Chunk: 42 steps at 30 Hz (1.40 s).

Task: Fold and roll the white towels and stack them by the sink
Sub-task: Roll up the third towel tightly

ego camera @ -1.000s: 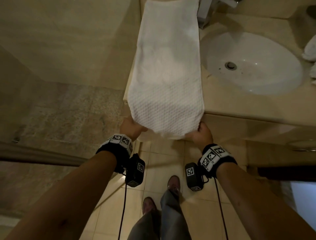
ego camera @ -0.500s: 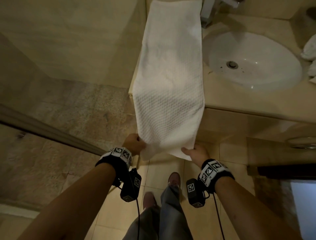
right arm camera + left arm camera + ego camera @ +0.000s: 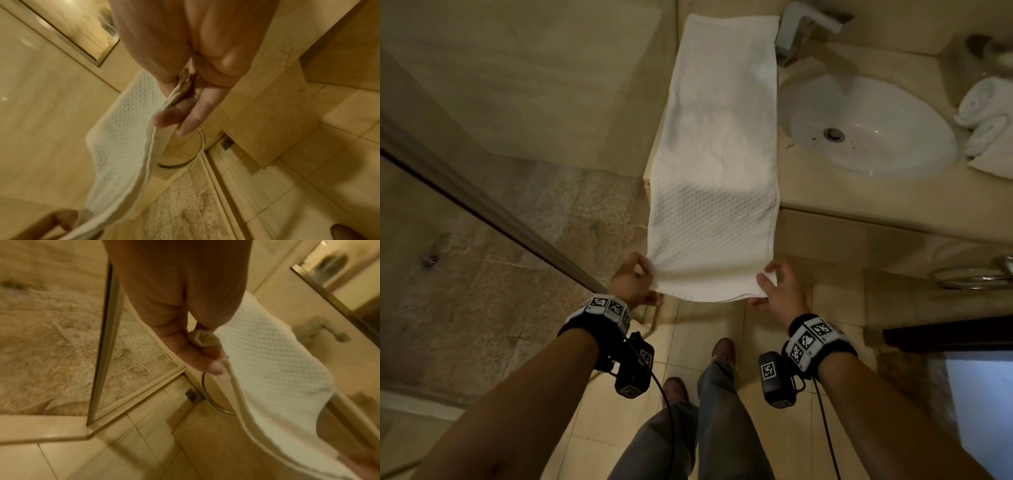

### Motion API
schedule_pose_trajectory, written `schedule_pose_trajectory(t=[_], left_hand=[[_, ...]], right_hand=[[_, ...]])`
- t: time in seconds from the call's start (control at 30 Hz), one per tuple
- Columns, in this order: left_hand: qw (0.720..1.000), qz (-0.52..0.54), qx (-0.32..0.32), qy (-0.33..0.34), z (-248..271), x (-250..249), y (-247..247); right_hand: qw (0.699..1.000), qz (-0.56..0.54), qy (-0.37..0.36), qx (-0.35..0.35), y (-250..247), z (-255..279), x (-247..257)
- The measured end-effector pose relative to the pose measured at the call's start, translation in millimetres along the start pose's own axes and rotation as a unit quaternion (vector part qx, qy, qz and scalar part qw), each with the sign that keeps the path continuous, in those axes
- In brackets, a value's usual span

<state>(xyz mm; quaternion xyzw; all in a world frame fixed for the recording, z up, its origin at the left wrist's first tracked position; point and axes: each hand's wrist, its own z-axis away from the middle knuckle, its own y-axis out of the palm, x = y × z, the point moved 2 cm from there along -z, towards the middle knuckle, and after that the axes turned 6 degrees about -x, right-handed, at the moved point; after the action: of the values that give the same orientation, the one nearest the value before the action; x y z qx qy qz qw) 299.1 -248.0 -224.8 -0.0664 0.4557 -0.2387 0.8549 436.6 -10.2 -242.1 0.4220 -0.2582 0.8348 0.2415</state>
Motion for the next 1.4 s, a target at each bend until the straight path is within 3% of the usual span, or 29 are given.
schedule_pose_trajectory(t=[0.13,0.3,0.67,0.8,0.93,1.1,1.2,1.27,1.4], left_hand=[[0.996,0.074,0.013,-0.037,4,8,-11],[0.991,0.114,0.031,-0.062,5,4,-21],[0.997,0.023,0.071,0.014,-4,-2,-27],[0.999,0.032,0.035,0.015,-10,-4,-25],[0.998,0.057,0.007,-0.034,-16,-11,-19],[0.993,0.094,-0.011,-0.071,-25,-17,-17],[0.989,0.12,-0.027,-0.079,-24,-22,-16],[0.986,0.136,-0.05,-0.081,-23,-24,-16],[0.986,0.147,-0.059,-0.06,-25,-24,-14]], right_hand=[[0.997,0.018,0.021,0.068,0,9,15],[0.995,0.088,-0.007,0.049,-6,7,11],[0.998,0.002,0.028,0.049,-2,10,9],[0.998,-0.018,0.063,0.019,0,5,9],[0.994,-0.04,0.096,-0.015,10,-3,11],[0.994,0.034,0.061,-0.082,14,-11,19],[0.991,0.024,0.056,-0.121,14,-11,25],[0.992,0.005,0.036,-0.123,13,-11,29],[0.997,-0.016,0.025,-0.066,13,-7,28]])
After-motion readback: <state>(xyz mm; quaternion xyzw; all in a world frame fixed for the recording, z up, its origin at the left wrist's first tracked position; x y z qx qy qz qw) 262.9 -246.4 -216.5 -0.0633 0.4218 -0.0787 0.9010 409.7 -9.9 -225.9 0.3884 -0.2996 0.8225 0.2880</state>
